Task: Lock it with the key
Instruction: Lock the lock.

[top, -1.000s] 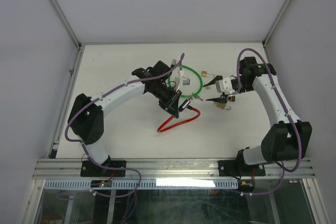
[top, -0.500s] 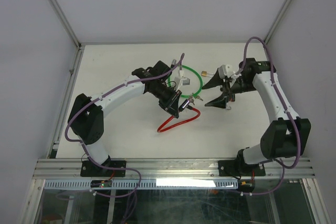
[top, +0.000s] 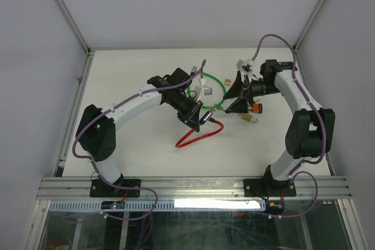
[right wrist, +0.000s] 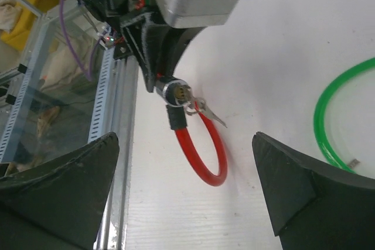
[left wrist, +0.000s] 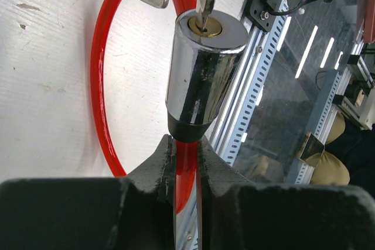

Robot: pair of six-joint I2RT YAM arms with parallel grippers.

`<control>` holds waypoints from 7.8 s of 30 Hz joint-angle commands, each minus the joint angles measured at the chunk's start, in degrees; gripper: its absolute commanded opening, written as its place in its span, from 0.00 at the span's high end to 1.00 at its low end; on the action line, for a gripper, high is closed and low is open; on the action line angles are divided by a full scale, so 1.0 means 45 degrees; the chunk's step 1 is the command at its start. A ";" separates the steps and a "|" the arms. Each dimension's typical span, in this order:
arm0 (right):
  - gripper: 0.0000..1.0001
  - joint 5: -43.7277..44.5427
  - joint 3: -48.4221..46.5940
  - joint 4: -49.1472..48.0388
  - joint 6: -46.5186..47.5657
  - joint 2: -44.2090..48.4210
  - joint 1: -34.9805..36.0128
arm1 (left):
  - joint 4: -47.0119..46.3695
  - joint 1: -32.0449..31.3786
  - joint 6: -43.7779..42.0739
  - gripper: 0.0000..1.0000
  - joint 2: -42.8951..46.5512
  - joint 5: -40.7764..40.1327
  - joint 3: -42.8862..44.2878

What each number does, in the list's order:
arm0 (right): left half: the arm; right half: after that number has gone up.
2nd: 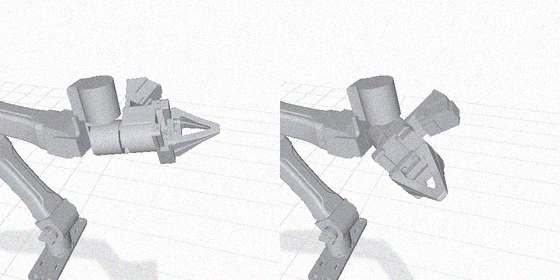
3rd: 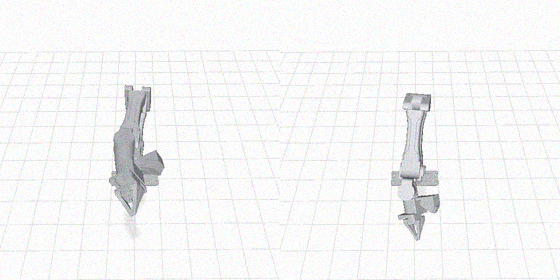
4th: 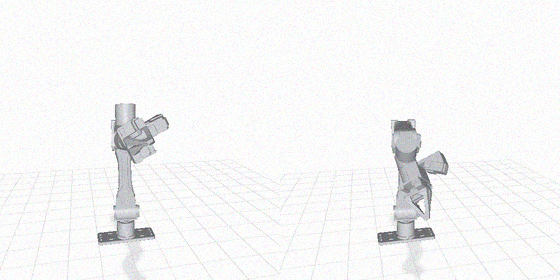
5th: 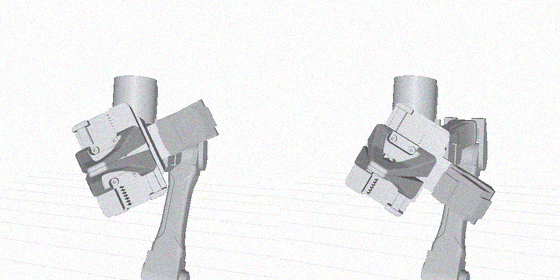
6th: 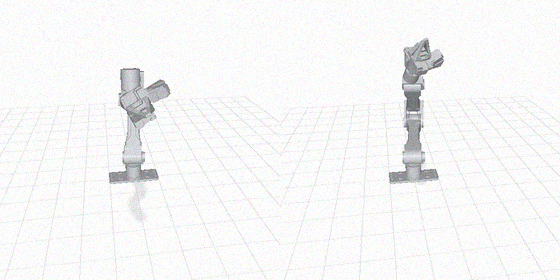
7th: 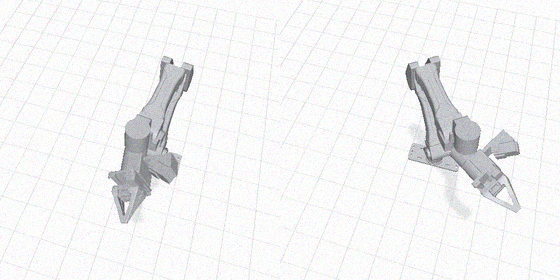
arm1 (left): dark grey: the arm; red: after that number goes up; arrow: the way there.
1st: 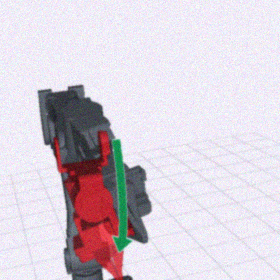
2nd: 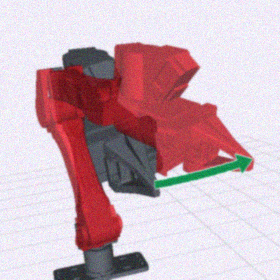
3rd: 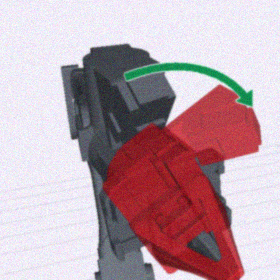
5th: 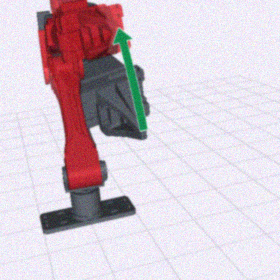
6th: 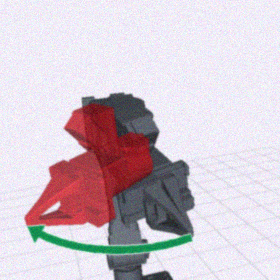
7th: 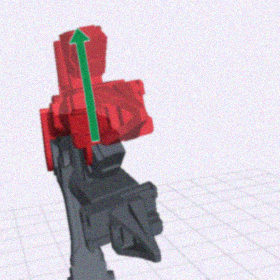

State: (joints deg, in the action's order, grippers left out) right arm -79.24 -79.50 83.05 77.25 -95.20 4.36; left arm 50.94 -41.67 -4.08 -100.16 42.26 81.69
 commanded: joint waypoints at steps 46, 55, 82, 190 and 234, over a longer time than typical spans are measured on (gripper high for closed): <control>1.00 0.1967 0.0300 -0.1993 0.3169 0.1323 0.2454 | 0.0373 -0.0197 -0.0527 1.00 0.0034 -0.0434 0.0157; 1.00 0.3056 -0.1020 0.0558 0.7768 0.1050 0.2345 | 0.0588 -0.0212 -0.0901 1.00 0.0012 -0.0331 0.0056; 1.00 0.5570 -0.2048 -0.1459 0.6491 0.4502 0.1460 | 0.1049 -0.0210 -0.1925 1.00 0.1157 0.1291 -0.0186; 1.00 0.8712 -0.1379 -0.2403 -0.3005 0.5887 0.5303 | -0.3409 -0.1373 -0.0589 1.00 0.5759 -0.2021 -0.3342; 1.00 0.8136 -0.2182 -0.1994 -0.2505 0.5518 0.4541 | -0.1790 -0.2449 -0.1593 1.00 0.6352 -0.4914 -0.4606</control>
State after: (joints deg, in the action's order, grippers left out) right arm -42.94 -85.62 75.11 64.82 -69.95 26.24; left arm 37.87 -52.18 -9.72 -75.42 27.83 62.43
